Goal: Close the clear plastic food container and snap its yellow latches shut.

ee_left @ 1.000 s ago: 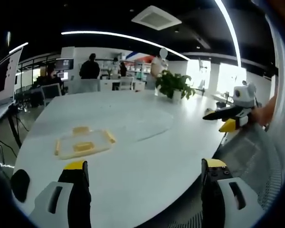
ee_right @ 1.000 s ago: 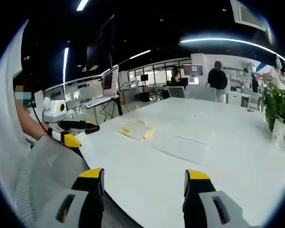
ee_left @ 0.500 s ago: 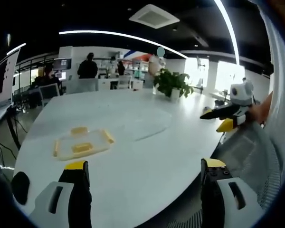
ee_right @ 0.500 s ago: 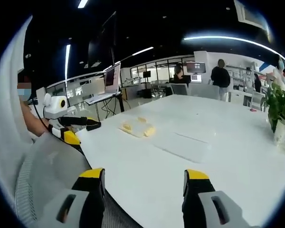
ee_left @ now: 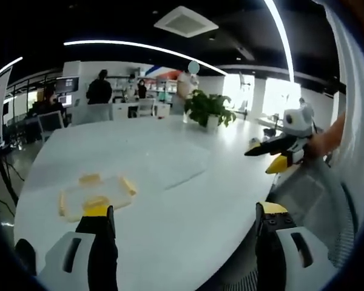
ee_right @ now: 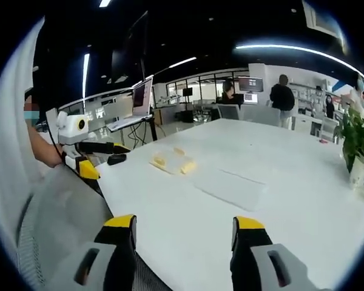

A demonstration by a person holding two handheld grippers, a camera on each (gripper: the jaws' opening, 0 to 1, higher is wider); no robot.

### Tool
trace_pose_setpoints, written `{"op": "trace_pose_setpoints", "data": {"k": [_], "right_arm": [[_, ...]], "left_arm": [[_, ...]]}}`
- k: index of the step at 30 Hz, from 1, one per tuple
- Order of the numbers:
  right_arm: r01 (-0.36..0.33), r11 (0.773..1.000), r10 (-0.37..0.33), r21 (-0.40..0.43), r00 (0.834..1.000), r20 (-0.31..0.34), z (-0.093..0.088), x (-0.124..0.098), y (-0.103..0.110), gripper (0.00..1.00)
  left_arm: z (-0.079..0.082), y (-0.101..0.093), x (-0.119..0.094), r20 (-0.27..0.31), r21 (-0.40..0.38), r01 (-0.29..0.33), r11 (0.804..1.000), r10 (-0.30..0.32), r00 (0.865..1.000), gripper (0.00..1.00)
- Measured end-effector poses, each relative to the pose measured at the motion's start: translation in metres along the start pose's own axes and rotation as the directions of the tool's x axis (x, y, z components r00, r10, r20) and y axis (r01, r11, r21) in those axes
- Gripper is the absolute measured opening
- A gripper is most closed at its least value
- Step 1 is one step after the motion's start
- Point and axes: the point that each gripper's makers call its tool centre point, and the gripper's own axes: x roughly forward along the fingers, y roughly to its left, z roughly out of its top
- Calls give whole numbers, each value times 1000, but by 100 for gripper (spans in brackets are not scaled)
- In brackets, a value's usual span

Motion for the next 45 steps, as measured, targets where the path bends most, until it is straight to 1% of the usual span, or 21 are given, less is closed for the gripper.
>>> {"op": "trace_pose_setpoints", "data": {"k": [2,4,6,12,15,18,27,35,37,39,43,45], "right_arm": [[-6,1000,6,0,1000,-11,-2,0,1,60],[-19,999,17,-40,999,-27,-3,2,3,61],[-29,998,27,-58,999,-33,-2,5,7,61],[-29,997,26,-72,999,-42,0,6,3,62],[-39,996,36,-83,998,-43,2,8,3,62],[-49,994,44,-98,998,-48,5,12,3,62],[-74,992,70,-98,996,-47,14,22,2,62],[-96,989,91,-114,995,-52,19,32,4,62],[-118,985,111,-124,992,-57,20,36,8,63],[-126,982,117,-138,991,-66,20,40,10,63],[-143,980,136,-136,989,-60,26,47,13,63],[-151,977,143,-149,988,-63,28,51,14,63]], "left_arm": [[1,3,1,0,-3,5,1000,-5,1000,94],[1,6,1,1,-6,7,1000,-7,1000,94],[2,9,1,6,-11,7,1000,-7,1000,94],[0,14,1,-2,-8,5,1000,-5,1000,93],[-1,20,-1,-1,-12,-1,1000,1,1000,93],[-3,23,-3,-8,-11,-3,1000,3,1000,93],[-6,37,-5,-12,1,-7,1000,7,1000,91],[-8,42,-6,-22,18,2,1000,-2,1000,90],[-9,43,-7,-22,22,8,1000,-7,1000,90],[-10,42,-7,-31,34,11,999,-10,999,90],[-11,44,-8,-33,38,15,999,-14,999,90],[-10,44,-8,-33,40,14,999,-12,999,90]]}}
